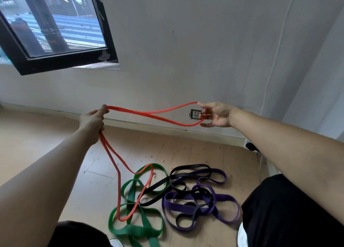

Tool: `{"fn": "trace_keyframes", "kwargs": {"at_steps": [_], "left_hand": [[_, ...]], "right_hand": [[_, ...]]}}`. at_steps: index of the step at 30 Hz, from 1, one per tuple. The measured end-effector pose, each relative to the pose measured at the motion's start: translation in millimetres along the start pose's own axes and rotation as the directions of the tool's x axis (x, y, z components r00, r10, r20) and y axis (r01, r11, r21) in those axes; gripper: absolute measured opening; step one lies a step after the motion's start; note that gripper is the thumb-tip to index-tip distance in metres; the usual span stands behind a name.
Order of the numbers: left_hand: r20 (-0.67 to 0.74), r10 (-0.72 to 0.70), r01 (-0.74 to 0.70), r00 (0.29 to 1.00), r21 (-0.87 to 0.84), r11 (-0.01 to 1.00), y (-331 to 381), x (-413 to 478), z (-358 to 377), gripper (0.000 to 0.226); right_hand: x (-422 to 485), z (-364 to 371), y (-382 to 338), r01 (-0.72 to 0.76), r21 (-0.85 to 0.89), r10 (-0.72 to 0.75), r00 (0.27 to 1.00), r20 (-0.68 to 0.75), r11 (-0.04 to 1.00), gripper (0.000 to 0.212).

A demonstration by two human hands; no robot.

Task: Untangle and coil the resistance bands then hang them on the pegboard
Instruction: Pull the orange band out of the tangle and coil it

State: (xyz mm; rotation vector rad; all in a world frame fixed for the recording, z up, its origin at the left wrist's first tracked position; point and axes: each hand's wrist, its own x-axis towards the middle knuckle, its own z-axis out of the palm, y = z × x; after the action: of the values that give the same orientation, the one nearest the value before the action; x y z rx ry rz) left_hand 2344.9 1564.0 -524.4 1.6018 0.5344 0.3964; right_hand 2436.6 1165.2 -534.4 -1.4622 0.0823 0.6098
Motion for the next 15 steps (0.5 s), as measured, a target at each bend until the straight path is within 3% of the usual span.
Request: {"fn": "trace_keyframes", "kwargs": {"at_steps": [2, 4, 6, 10, 13, 15], "left_hand": [[0.003, 0.001, -0.001, 1.0, -0.009, 1.0, 0, 0, -3, 0.028], [0.019, 0.01, -0.01, 1.0, -0.02, 1.0, 1, 0, -6, 0.028], [0.054, 0.039, -0.038, 0.998, -0.018, 0.999, 2, 0, -9, 0.032], [0.196, 0.103, -0.105, 0.975, 0.003, 0.994, 16, -8, -3, 0.033], [0.33, 0.168, -0.195, 0.929, 0.049, 0.98, 33, -23, 12, 0.032], [0.388, 0.208, -0.258, 0.898, 0.08, 0.963, 42, -36, 26, 0.03]], "right_hand": [[2, -4, 2, 0.031, -0.072, -0.037, 0.997, -0.071, 0.997, 0.013], [5, -11, 6, 0.054, -0.185, -0.082, 0.986, -0.145, 0.981, 0.018], [5, -19, 14, 0.048, -0.426, -0.134, 0.976, -0.174, 0.903, 0.023], [6, -23, 29, 0.037, -0.861, -0.166, 0.985, -0.056, 0.508, 0.021], [12, -13, 32, 0.064, -0.966, -0.151, 0.988, 0.026, 0.25, 0.012], [14, -4, 32, 0.075, -0.978, -0.118, 0.992, 0.052, 0.196, 0.018]]}}
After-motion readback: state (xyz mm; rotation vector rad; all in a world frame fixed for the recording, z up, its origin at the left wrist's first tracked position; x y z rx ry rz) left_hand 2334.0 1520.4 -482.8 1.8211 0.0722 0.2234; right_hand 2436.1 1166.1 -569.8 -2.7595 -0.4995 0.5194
